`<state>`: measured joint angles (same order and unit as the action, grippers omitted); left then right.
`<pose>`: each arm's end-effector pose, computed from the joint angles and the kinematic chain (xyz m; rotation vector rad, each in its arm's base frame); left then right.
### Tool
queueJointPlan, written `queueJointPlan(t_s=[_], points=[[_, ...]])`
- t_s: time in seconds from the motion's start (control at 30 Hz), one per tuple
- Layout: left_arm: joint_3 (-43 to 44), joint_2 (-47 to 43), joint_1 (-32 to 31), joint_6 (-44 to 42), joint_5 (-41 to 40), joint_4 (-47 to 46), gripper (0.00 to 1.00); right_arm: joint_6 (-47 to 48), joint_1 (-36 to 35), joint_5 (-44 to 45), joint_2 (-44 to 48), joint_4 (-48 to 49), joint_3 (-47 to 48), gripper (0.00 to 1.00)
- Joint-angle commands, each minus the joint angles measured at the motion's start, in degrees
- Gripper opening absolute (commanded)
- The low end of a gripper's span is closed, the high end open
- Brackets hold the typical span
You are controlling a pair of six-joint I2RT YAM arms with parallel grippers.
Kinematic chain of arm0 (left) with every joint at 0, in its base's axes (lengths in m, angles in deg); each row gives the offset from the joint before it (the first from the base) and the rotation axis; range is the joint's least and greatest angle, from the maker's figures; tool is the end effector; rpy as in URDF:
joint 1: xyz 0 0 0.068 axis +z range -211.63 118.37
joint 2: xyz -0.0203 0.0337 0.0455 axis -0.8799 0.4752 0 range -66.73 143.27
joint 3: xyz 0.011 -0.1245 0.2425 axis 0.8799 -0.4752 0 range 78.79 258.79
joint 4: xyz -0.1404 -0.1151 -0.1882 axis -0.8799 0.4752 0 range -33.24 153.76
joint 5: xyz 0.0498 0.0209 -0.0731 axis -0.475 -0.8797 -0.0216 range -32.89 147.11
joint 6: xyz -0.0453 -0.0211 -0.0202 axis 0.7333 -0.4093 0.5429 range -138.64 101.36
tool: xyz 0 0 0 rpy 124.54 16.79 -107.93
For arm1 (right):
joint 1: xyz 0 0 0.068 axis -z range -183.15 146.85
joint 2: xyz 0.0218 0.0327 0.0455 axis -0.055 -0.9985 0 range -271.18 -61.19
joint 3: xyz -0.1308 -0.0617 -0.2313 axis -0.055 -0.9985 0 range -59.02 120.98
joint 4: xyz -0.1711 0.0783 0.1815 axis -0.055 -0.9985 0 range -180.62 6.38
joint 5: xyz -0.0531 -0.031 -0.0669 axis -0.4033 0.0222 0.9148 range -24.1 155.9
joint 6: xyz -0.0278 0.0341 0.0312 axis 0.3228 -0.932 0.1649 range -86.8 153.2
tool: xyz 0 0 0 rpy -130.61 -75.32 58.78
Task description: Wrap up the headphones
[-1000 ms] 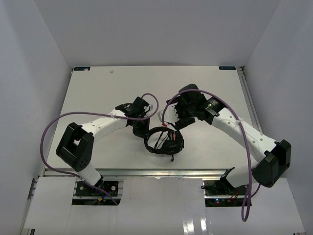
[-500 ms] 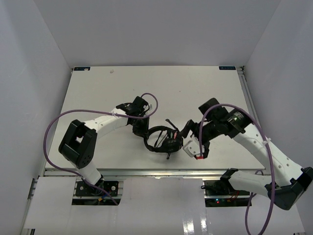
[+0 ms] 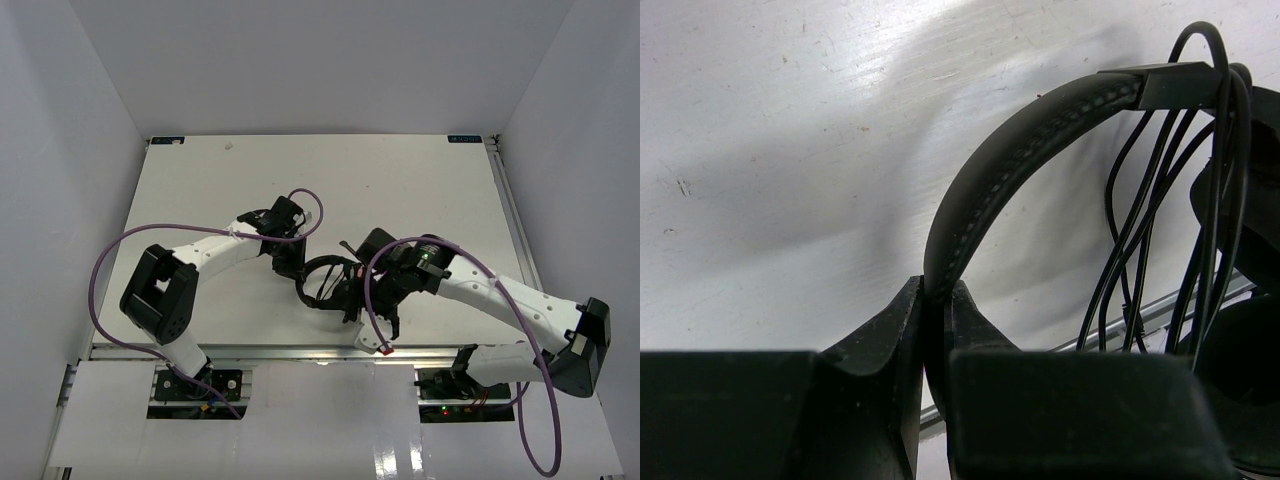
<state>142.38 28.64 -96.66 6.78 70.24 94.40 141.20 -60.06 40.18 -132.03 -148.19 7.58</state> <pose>0.2596 -0.1919 0.1966 0.3027 2.8797 -0.5524 0.1074 0.1930 0.3057 -2.5931 0.2315 0.3261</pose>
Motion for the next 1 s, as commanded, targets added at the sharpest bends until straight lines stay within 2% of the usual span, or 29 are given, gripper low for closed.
queueJointPlan(t_s=[0.0, 0.27, 0.7, 0.97], points=[[0.41, -2.45, 0.13, 0.6, 3.31, -1.9, 0.0, -2.46, -3.48, 6.71, -3.89, 5.87, 1.29, 0.64], [-0.12, -3.41, 0.13, 0.26, 3.93, -2.13, 0.0, -1.26, -5.66, 12.93, -7.87, 7.8, 1.02, 0.59], [-1.47, -4.37, 0.13, 0.55, 4.45, -3.32, 0.0, -1.5, -6.5, 17.36, -8.39, 10.09, -2.48, 0.42], [-2.36, -5.34, 0.13, 1.12, 4.6, -4.06, 0.0, -2.93, -6.64, 16.99, -8.0, 11.14, -2.48, 0.08]])
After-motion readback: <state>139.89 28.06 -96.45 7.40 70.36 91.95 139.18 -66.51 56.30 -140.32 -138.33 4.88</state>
